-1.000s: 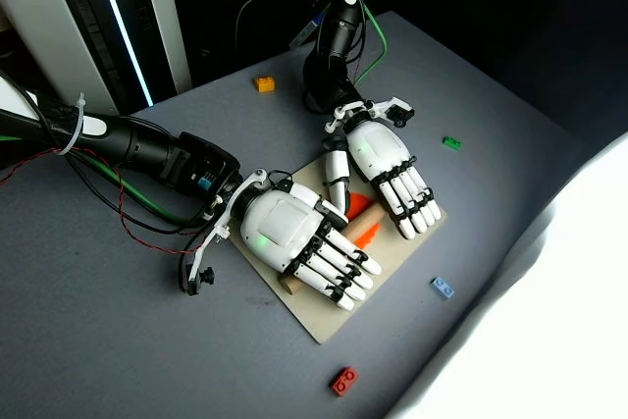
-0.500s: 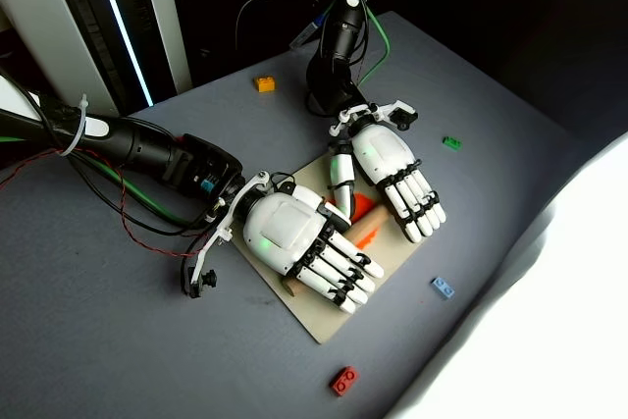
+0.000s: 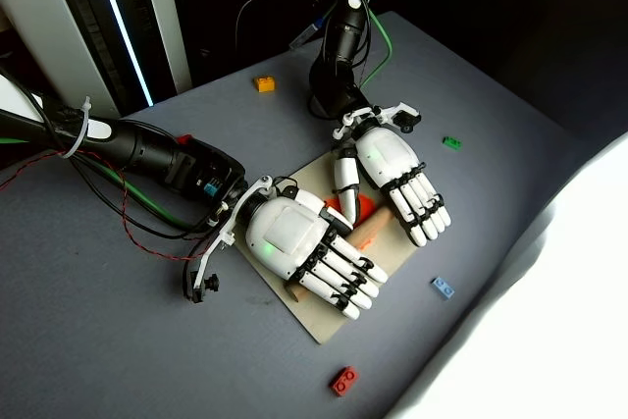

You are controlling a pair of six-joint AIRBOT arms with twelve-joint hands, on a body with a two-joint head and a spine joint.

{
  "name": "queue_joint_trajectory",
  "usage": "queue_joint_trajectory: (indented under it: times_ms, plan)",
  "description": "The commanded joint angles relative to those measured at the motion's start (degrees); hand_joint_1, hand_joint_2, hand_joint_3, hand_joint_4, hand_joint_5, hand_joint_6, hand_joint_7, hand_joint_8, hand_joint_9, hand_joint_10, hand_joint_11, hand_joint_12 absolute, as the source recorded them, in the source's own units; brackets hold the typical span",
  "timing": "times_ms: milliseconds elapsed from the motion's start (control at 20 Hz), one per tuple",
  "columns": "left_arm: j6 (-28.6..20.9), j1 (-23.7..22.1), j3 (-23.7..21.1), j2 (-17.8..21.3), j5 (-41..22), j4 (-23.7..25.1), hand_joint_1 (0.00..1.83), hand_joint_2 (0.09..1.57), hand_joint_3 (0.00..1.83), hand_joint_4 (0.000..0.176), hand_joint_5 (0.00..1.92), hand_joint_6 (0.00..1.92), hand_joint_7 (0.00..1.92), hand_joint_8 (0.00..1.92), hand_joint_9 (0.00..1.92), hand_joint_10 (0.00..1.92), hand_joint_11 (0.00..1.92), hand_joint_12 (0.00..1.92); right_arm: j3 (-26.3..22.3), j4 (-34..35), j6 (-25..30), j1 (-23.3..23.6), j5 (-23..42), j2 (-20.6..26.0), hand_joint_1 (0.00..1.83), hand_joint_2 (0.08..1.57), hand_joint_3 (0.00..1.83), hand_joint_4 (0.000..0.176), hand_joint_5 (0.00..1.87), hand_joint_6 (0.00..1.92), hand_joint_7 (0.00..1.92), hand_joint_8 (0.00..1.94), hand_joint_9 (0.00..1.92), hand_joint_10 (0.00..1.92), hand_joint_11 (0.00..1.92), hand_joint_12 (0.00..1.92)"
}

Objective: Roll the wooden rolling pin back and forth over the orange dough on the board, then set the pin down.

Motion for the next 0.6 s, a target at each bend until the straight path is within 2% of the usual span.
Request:
queue_joint_trajectory:
  times_ms: [0, 150, 550]
  plan:
    - [0.1, -0.4, 0.4, -0.1, -4.2, 2.0, 0.00, 1.33, 0.00, 0.000, 0.00, 0.00, 0.00, 0.00, 0.00, 0.00, 0.00, 0.00, 0.7, -1.2, 0.1, 0.4, 5.2, 0.4, 0.00, 1.48, 0.00, 0.000, 0.16, 0.01, 0.21, 0.01, 0.18, 0.01, 0.00, 0.49]
    - [0.1, -0.8, 0.9, -0.2, -3.5, 2.0, 0.00, 1.33, 0.00, 0.000, 0.00, 0.00, 0.00, 0.00, 0.00, 0.00, 0.00, 0.00, 1.3, -1.2, 0.6, 0.5, 4.8, 0.4, 0.00, 1.48, 0.00, 0.000, 0.17, 0.01, 0.21, 0.00, 0.17, 0.01, 0.00, 0.43]
    - [0.1, -1.1, 1.5, -0.3, -2.5, 2.0, 0.00, 1.33, 0.00, 0.000, 0.00, 0.00, 0.00, 0.00, 0.00, 0.00, 0.00, 0.00, 2.7, -1.2, 1.4, 1.2, 4.6, 0.2, 0.00, 1.48, 0.00, 0.000, 0.17, 0.01, 0.23, 0.00, 0.19, 0.01, 0.00, 0.45]
